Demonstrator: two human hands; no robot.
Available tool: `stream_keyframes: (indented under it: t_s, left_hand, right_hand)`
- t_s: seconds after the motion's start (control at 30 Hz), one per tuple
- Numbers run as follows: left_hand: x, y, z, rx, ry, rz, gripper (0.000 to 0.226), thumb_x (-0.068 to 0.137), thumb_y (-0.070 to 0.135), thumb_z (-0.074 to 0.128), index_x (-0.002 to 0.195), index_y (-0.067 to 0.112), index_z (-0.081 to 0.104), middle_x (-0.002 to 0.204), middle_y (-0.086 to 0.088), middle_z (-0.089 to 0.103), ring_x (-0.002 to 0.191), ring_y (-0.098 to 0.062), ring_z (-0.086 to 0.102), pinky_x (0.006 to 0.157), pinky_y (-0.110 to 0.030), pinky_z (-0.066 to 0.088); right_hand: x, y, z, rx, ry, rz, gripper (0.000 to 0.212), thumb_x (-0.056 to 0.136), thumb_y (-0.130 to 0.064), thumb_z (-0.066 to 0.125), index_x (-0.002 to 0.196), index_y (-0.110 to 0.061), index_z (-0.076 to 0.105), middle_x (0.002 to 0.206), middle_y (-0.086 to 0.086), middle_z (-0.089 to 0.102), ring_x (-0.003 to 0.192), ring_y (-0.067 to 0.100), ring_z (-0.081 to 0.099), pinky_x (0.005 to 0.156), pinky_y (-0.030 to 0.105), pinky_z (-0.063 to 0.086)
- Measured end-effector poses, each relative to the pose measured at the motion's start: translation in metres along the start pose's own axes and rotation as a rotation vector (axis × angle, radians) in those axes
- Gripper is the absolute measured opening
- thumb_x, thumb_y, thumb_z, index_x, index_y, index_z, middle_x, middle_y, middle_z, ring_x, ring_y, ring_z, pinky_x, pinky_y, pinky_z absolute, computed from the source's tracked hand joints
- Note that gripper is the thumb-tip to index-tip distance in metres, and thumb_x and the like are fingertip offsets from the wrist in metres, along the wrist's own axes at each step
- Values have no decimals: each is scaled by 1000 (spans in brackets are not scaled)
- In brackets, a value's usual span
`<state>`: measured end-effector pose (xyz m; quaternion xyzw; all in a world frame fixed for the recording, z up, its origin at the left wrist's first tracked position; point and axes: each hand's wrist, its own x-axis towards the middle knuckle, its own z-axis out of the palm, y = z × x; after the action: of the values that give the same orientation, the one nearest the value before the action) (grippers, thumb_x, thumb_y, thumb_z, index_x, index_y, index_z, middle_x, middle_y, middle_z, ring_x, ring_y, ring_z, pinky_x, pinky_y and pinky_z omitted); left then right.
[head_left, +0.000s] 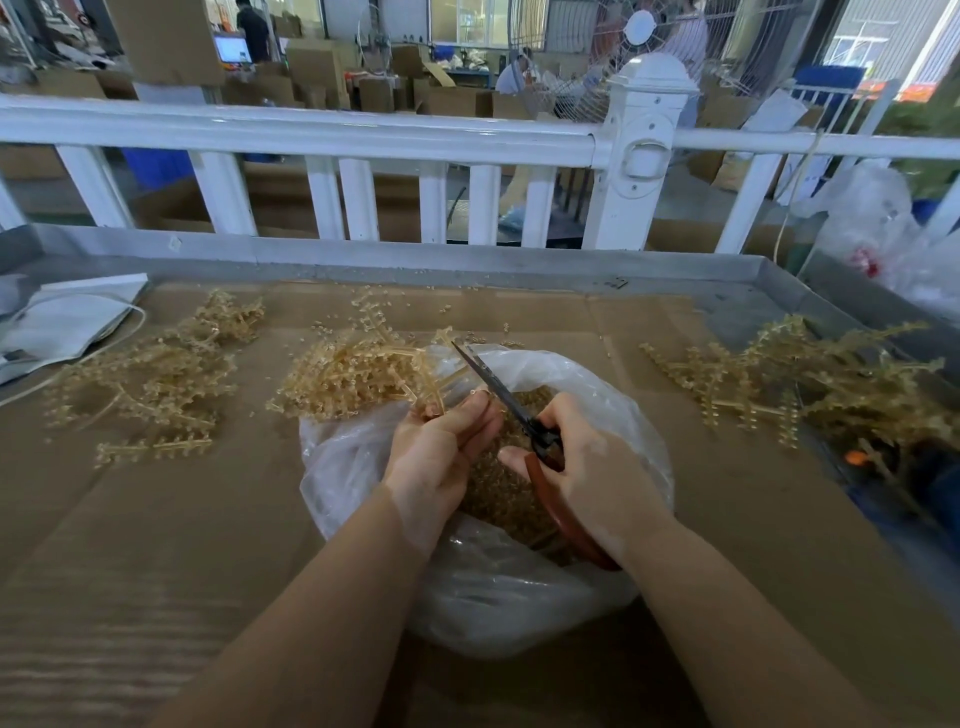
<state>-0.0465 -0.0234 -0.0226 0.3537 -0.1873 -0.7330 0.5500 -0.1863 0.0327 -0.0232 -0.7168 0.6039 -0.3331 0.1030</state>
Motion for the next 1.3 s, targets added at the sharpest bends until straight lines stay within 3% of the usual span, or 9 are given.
stream_keyframes:
  t_s: [0.17, 0.3, 0.43, 0.53, 0.63, 0.8, 0.97, 1.17, 1.3]
  left_hand:
    - [0, 0, 1, 13, -2, -7, 27, 82, -8, 61, 109, -8, 58, 79, -12, 68, 65, -16, 69, 60, -24, 58]
    - [-4, 6, 2, -47, -30, -17, 13, 81, -5, 54, 90, 3, 59, 76, -7, 65, 73, -20, 64, 81, -34, 56]
    - [-11, 15, 8, -197, -14, -8, 11, 66, 15, 69, 72, 14, 61, 67, -2, 63, 69, -19, 60, 87, -40, 50]
    - [-11, 18, 10, -204, 54, -12, 20, 69, 24, 77, 79, 13, 63, 68, -2, 65, 71, -17, 63, 86, -36, 54]
    - [-8, 16, 9, -125, 74, -20, 14, 78, 9, 70, 89, 3, 64, 71, -6, 69, 66, -14, 67, 72, -30, 59]
    - [-4, 11, 4, -118, 80, -19, 44, 79, -3, 66, 121, -8, 55, 98, -17, 68, 76, -19, 69, 57, -23, 58]
    - [-3, 7, 1, -84, 73, -9, 45, 79, -5, 65, 123, -8, 53, 84, -13, 68, 62, -15, 70, 55, -23, 57]
    - [0, 5, 0, -39, 58, -31, 50, 81, -7, 62, 128, -11, 47, 89, -15, 66, 63, -16, 69, 54, -23, 56]
    - [-1, 4, 0, -31, 56, -16, 51, 81, -9, 62, 129, -13, 45, 84, -15, 67, 61, -17, 70, 53, -25, 57]
  right_hand:
    - [0, 1, -1, -39, 4, -17, 32, 88, -48, 59, 93, -21, 42, 66, -14, 46, 56, -3, 47, 56, 8, 40]
    - [-1, 4, 2, -50, 32, -25, 31, 88, -47, 60, 90, -22, 41, 62, -15, 43, 51, -4, 44, 57, 8, 40]
    - [-4, 6, 2, -93, 38, -45, 31, 87, -48, 60, 91, -27, 39, 65, -18, 43, 54, -7, 44, 52, 10, 40]
    - [-5, 7, 2, -102, 32, -45, 30, 86, -49, 60, 92, -27, 39, 68, -20, 45, 56, -9, 44, 50, 9, 35]
    - [-7, 7, 1, -101, 34, -44, 30, 86, -49, 60, 92, -28, 39, 69, -20, 46, 56, -11, 43, 50, 8, 36]
    - [-9, 4, 1, -126, 32, -52, 31, 86, -51, 59, 92, -29, 38, 66, -23, 42, 57, -11, 42, 50, 9, 33]
    - [-10, 4, 0, -123, 25, -61, 32, 85, -50, 61, 92, -27, 40, 65, -20, 43, 56, -9, 44, 50, 10, 33]
    - [-10, 3, -3, -90, -11, -45, 35, 84, -54, 60, 95, -26, 42, 73, -16, 50, 64, -3, 50, 62, 16, 43]
    - [-9, 3, -4, -71, -32, -31, 34, 85, -54, 59, 95, -28, 40, 72, -17, 48, 65, -5, 48, 60, 14, 37]
